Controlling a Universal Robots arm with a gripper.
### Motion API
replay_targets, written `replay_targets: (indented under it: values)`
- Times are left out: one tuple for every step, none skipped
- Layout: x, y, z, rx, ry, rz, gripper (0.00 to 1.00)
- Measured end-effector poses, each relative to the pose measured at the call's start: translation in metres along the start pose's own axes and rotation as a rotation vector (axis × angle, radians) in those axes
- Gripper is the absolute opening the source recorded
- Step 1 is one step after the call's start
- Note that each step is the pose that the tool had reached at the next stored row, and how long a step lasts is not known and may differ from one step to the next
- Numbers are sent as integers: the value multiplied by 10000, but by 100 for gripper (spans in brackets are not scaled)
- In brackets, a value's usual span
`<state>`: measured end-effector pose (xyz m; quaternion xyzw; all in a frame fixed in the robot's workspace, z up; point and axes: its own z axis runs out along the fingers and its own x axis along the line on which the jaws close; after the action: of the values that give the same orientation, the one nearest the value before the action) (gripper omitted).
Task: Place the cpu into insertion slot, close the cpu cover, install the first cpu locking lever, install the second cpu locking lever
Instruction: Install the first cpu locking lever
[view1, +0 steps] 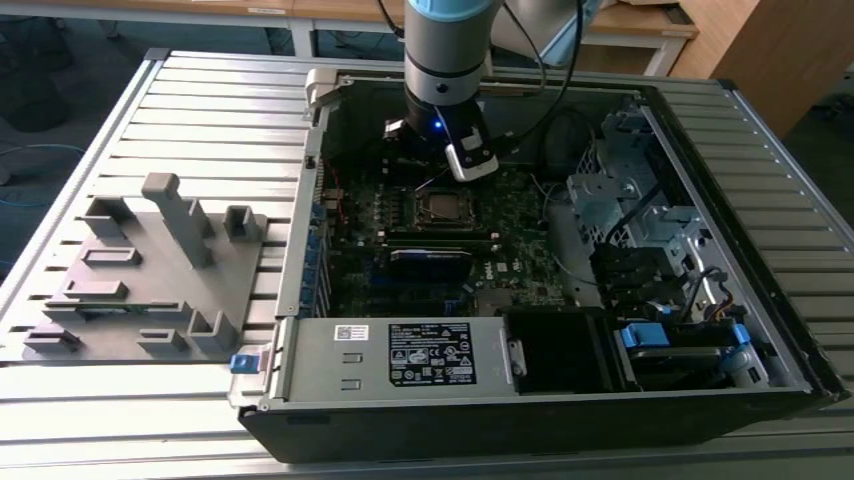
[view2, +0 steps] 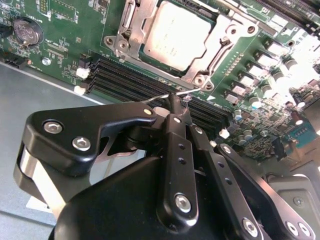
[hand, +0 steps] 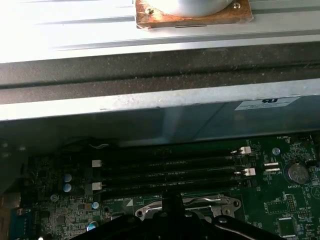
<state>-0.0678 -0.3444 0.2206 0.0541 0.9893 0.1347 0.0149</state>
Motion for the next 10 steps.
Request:
replay_targets:
  values:
    - [0, -4, 15, -2, -1, 0, 10]
    - [0, -6, 23, -2, -1, 0, 10]
    - [0, -6, 23, -2, -1, 0, 10]
    - [0, -6, 23, -2, -1, 0, 10]
    - [0, -6, 23, -2, -1, 0, 10]
    - [0, -6, 23, -2, -1, 0, 10]
    - [0, -6, 23, -2, -1, 0, 10]
    - [0, -6, 23, -2, -1, 0, 10]
    - [0, -6, 24, -2, -1, 0, 10]
    - [-4, -6, 25, -4, -2, 0, 10]
